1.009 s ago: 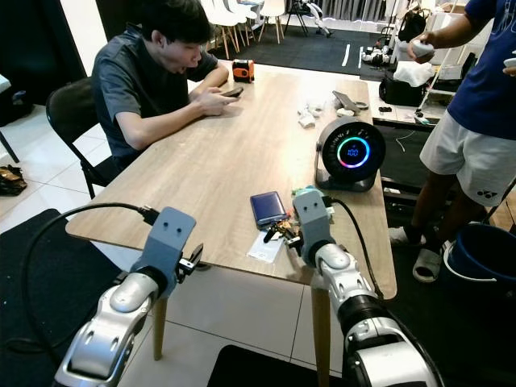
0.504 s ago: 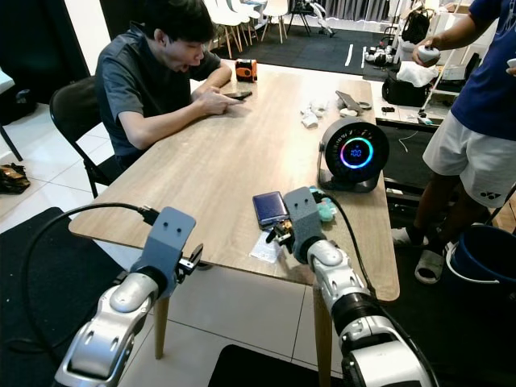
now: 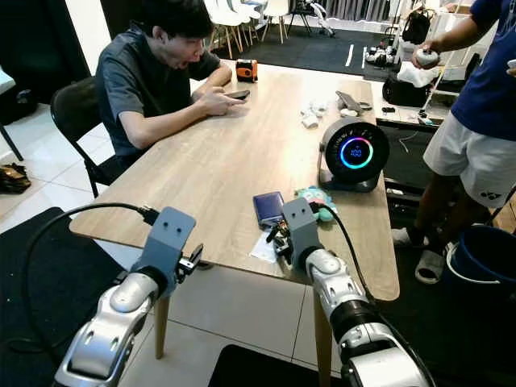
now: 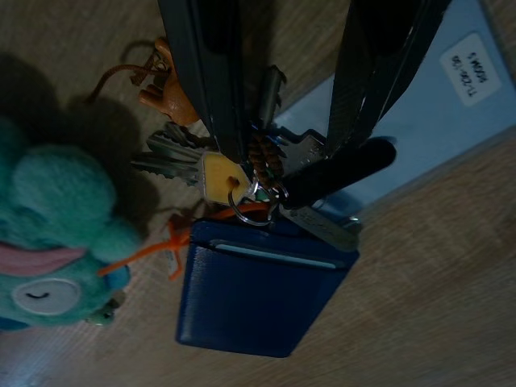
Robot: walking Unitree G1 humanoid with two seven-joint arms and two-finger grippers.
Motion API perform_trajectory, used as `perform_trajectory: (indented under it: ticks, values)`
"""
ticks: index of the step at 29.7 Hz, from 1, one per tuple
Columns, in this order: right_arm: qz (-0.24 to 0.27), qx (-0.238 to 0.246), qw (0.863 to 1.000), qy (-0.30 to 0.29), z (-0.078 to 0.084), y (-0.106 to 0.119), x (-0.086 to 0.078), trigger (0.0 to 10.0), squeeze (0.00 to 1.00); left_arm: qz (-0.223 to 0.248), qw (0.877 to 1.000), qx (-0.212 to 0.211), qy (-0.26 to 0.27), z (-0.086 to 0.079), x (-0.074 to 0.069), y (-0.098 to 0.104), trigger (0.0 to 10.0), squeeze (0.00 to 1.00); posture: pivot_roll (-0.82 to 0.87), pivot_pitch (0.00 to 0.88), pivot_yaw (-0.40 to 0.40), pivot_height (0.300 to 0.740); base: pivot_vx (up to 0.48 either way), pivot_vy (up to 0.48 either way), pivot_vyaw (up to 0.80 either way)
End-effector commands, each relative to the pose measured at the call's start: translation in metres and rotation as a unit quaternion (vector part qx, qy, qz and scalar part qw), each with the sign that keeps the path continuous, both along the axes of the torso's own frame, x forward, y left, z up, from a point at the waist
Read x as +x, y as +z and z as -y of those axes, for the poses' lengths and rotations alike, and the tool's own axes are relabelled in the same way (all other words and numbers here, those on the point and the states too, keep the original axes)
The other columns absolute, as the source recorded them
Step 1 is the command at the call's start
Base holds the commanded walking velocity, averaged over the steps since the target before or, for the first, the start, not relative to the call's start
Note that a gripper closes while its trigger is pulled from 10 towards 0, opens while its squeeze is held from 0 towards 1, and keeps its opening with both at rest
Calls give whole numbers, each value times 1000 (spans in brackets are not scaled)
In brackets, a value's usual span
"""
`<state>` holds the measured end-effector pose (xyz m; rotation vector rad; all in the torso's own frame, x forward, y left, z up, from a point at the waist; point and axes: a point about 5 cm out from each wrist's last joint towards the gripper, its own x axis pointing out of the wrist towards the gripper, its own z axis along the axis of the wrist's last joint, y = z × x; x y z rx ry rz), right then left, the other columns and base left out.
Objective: Hang keys on a hook
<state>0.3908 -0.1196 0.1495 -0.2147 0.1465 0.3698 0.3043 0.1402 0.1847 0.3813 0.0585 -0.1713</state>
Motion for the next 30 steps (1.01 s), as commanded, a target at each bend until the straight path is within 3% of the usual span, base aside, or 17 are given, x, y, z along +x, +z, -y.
perform_trajectory:
  ticks: [1, 2, 3, 4, 5, 7, 8, 9, 16, 17, 18, 19, 22, 23, 25, 28, 30]
  values:
    - [-25, -11, 1000, -13, 6, -13, -4, 10000, 0, -9, 1000, 12, 5, -3, -2, -4, 10000, 0, 167, 176, -14, 740, 0, 0, 0]
    - [-27, -12, 999, -16, 7, -14, -4, 9765, 0, -9, 1000, 12, 5, -3, -2, -4, 10000, 0, 166, 176, -14, 740, 0, 0, 0]
    - [-29, -11, 999, -20, 8, -15, -4, 6588, 0, -9, 1000, 12, 4, -2, -2, -4, 10000, 0, 166, 175, -13, 740, 0, 0, 0]
    - [-29, -11, 999, -20, 8, -15, -4, 6588, 0, -9, 1000, 12, 4, -2, -2, -4, 10000, 0, 166, 175, -13, 740, 0, 0, 0]
    - [-30, -9, 999, -22, 8, -15, -4, 3294, 0, -9, 1000, 11, 4, -2, -1, -4, 10000, 0, 165, 175, -13, 740, 0, 0, 0]
    - [-30, -7, 999, -22, 8, -15, -4, 3294, 0, -8, 1000, 11, 4, -2, -1, -4, 10000, 0, 165, 175, -13, 740, 0, 0, 0]
    - [-30, -6, 999, -24, 9, -15, -4, 1176, 0, -8, 1000, 11, 4, -2, 0, -4, 10000, 0, 166, 175, -13, 740, 0, 0, 0]
    - [-29, -3, 999, -24, 9, -14, -4, 0, 0, -8, 1000, 11, 4, -2, 0, -4, 10000, 0, 166, 176, -12, 740, 0, 0, 0]
    - [-19, 2, 1000, -25, 8, -10, -3, 0, 0, -9, 1000, 11, 6, -3, -1, -4, 10000, 0, 167, 176, -14, 740, 0, 0, 0]
    - [-6, 8, 1000, -25, 8, -7, -2, 1804, 0, -9, 1000, 11, 6, -3, -1, -4, 10000, 0, 168, 176, -15, 740, 0, 0, 0]
    - [10, 14, 999, -27, 8, -1, -1, 10000, 0, -9, 1000, 11, 6, -3, -1, -4, 10000, 0, 168, 176, -15, 740, 0, 0, 0]
    - [10, 14, 999, -27, 8, -1, -1, 10000, 0, -9, 1000, 11, 6, -3, -1, -4, 10000, 0, 168, 176, -15, 740, 0, 0, 0]
    - [147, 69, 986, -37, 13, 44, 1, 10000, 0, -9, 1000, 10, 7, -2, -1, -4, 10000, 0, 168, 175, -15, 740, 0, 0, 0]
    - [147, 69, 986, -37, 13, 44, 1, 10000, 0, -9, 1000, 10, 7, -2, -1, -4, 10000, 0, 168, 175, -15, 740, 0, 0, 0]
    - [215, 102, 971, -28, 17, 72, -3, 10000, 0, -10, 1000, 10, 7, -2, -1, -5, 10000, 0, 163, 174, -12, 740, 0, 0, 0]
    - [240, 111, 964, -19, 17, 83, -6, 10000, 0, -10, 1000, 11, 6, -2, -1, -5, 10000, 0, 160, 173, -9, 740, 0, 0, 0]
    - [284, 124, 951, 6, 17, 106, -13, 10000, 0, -11, 1000, 11, 4, -2, 0, -6, 10000, 0, 156, 171, -8, 740, 0, 0, 0]
